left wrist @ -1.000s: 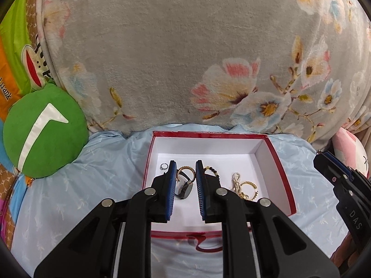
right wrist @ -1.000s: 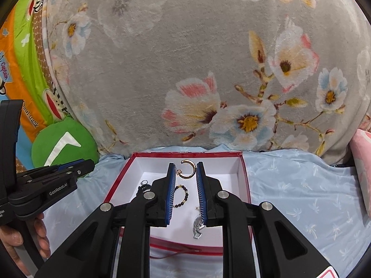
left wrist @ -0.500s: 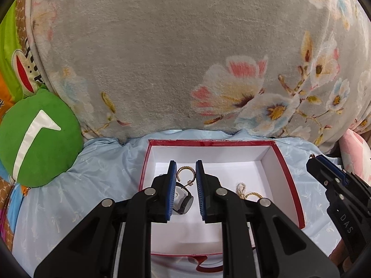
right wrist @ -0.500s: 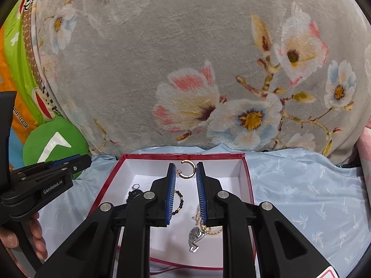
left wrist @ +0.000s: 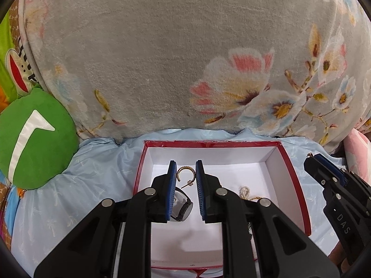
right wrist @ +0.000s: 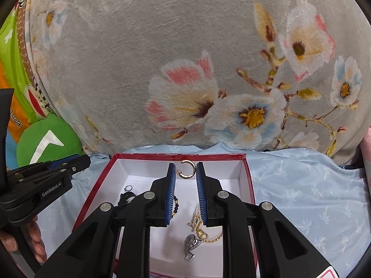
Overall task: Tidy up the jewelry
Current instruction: 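Carry both earrings over the red box and lower them inside, then open both tools to release the earrings into the box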
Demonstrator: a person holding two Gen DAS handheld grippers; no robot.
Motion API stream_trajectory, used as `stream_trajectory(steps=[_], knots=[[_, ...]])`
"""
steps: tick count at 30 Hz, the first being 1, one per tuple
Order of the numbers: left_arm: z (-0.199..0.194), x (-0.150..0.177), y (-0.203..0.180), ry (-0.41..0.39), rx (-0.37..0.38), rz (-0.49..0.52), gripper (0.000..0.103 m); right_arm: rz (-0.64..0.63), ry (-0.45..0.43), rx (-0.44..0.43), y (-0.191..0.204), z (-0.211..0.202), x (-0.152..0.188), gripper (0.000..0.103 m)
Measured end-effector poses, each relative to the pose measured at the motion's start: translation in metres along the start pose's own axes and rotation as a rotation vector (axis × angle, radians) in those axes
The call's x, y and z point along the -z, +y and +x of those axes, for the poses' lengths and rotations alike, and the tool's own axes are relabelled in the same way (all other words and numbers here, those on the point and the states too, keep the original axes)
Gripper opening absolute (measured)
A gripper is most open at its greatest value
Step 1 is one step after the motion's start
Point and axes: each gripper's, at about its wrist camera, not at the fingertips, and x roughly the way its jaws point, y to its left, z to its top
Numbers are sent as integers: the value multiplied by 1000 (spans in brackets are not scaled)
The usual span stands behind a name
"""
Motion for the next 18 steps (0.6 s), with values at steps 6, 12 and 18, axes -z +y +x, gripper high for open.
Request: stream_trajectory(steps=[6,12,18], knots=[[10,1,1,11,-4,-2,16,-3,13,5,-1,11,2,17],[18,2,2,18,-13,-2,16,2,23,9,-3,22,4,17],[26,1,4,25,-18,-3,16,3,31,14,-4,32,6,17]])
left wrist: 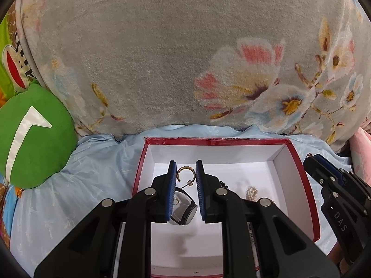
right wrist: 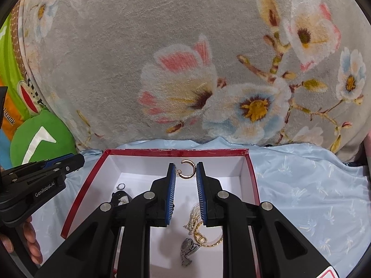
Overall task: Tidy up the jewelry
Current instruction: 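Open both tools to release the earrings into the box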
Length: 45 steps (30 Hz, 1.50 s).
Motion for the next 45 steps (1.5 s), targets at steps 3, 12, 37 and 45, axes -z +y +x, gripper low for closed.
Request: stream_trajectory(steps=[3,12,37,45], knots=[[4,0,-1,4,-3,1,16,-2,5,3,0,5,1,17],[16,-1,1,18,-14,2,16,8,24,13,-6,19,1,17],[30,0,-7,-4,-72,14,75,-8,36,41,-3,33,9,55],[24,1,-10,-1,-67,17,75,-8,45,35,1,28,10,56]])
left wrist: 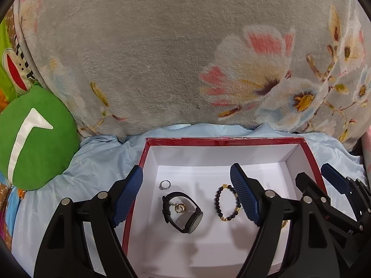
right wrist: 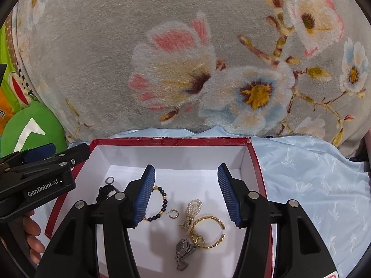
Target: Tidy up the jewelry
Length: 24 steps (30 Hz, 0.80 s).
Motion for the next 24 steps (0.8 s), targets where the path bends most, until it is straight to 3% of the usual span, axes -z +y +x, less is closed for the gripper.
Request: stream_trajectory(steps=[11,16,24], knots=[[-4,3,1,8,-4,-6,75,0,13,-4,2,-7,1,56],[-9,10,4,26,-8,-10,76,18,43,5,1,-16,7,68],[-34,37,9,42,-22,-12,79,31,55,50,4,-50,29,79]])
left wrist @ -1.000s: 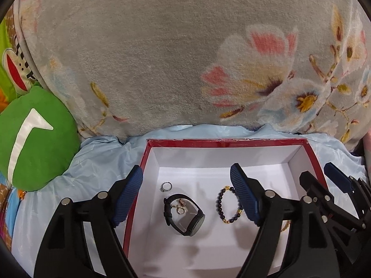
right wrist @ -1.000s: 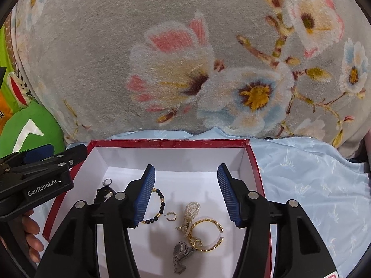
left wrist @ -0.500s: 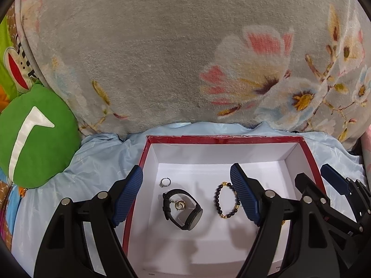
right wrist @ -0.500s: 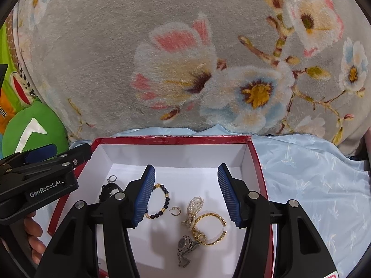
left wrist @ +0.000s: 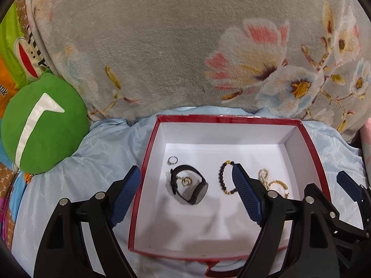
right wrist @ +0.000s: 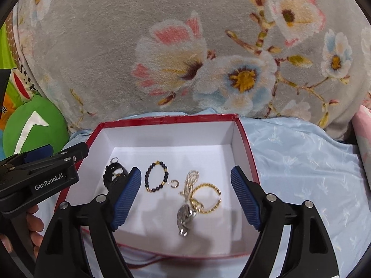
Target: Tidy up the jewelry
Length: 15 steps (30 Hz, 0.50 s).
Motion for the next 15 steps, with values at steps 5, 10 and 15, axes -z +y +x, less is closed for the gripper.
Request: stream_trajectory(steps=[5,10,15], knots=[[-16,25,0,33,-9,7,81,16,8,27,-4,-24,23,81],[-33,52,-3,56,-25,22,81,28,26,33,-6,-48,44,82],[-47,71,-3,99,-12,18,81,37,45,30,-6,-66,60,82]])
